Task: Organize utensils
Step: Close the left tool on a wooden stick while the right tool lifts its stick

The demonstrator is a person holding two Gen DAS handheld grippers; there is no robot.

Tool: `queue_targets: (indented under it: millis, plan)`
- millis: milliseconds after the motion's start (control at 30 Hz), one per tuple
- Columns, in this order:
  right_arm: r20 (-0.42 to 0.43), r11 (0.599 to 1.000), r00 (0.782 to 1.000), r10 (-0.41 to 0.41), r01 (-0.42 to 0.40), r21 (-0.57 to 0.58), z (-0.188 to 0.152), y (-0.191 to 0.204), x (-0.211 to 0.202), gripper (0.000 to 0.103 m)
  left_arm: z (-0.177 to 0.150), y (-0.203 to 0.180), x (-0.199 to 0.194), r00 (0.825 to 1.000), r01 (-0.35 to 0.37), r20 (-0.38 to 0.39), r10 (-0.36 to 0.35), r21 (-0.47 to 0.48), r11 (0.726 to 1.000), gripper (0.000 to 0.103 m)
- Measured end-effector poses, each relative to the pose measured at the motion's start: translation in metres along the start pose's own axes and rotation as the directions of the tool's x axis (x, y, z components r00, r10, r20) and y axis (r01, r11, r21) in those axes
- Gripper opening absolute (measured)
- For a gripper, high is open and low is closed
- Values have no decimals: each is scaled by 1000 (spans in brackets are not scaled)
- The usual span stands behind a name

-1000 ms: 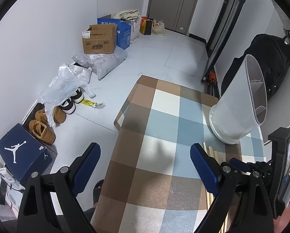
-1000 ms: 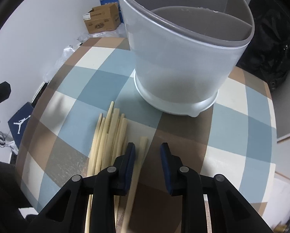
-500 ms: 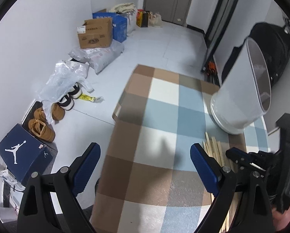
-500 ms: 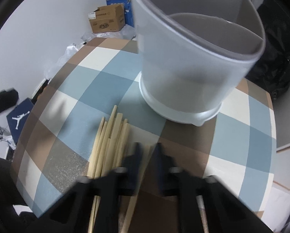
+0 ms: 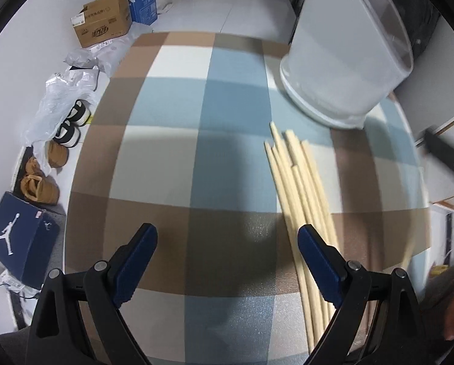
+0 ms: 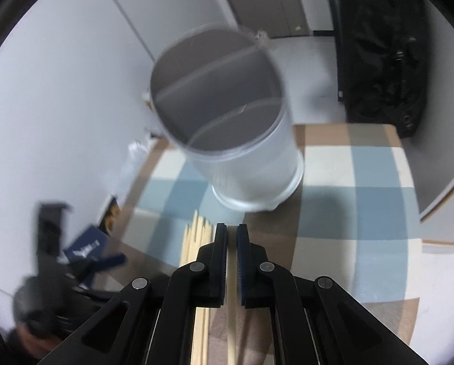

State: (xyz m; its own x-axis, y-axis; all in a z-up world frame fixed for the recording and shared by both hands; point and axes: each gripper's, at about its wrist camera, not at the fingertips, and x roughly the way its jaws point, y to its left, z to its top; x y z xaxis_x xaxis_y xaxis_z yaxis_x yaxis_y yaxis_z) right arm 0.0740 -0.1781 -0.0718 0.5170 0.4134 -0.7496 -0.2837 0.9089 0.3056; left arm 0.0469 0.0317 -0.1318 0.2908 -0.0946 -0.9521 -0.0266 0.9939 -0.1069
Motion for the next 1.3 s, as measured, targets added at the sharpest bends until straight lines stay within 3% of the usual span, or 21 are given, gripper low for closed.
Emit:
queue_targets:
  millis: [100, 400, 467, 667, 900, 1000, 1100, 1167, 1233, 1300]
  plan:
    - [40, 999, 999, 28, -29, 23, 1, -9, -21, 5, -2, -7, 2, 999, -49, 4, 49, 22, 999, 91]
    - [153, 996, 986, 69, -76, 39, 4, -25, -58, 5, -7, -10, -5, 997, -77, 27, 77, 1, 997, 91]
    - [185, 996, 980, 69, -79, 47, 3, -29, -65, 5, -4, -18, 2, 992, -123, 15, 122, 13, 992, 93]
    - [245, 991, 966, 88, -110, 79, 6, -42, -80, 5, 5, -18, 6, 989, -150, 18, 150, 25, 988, 92]
    - [266, 984, 958, 105, -139, 113, 8, -55, -86, 5, 16, -12, 11, 994, -101, -30, 100, -1, 995, 87]
    - [273, 981, 955, 115, -153, 120, 8, -57, -89, 5, 22, -13, 10, 994, -108, -23, 108, -12, 994, 76]
    - [270, 979, 955, 123, -161, 123, 9, -57, -89, 5, 27, -16, 10, 995, -98, -13, 98, -4, 995, 53]
    - [268, 978, 955, 127, -165, 126, 9, -58, -89, 5, 31, -19, 9, 996, -93, -7, 93, 1, 996, 18]
    - [267, 977, 954, 133, -172, 126, 10, -58, -88, 5, 35, -17, 10, 997, -71, -11, 71, -6, 997, 6]
    - [265, 977, 955, 134, -171, 124, 11, -58, -87, 5, 38, -12, 11, 999, -45, -9, 45, -32, 998, 3]
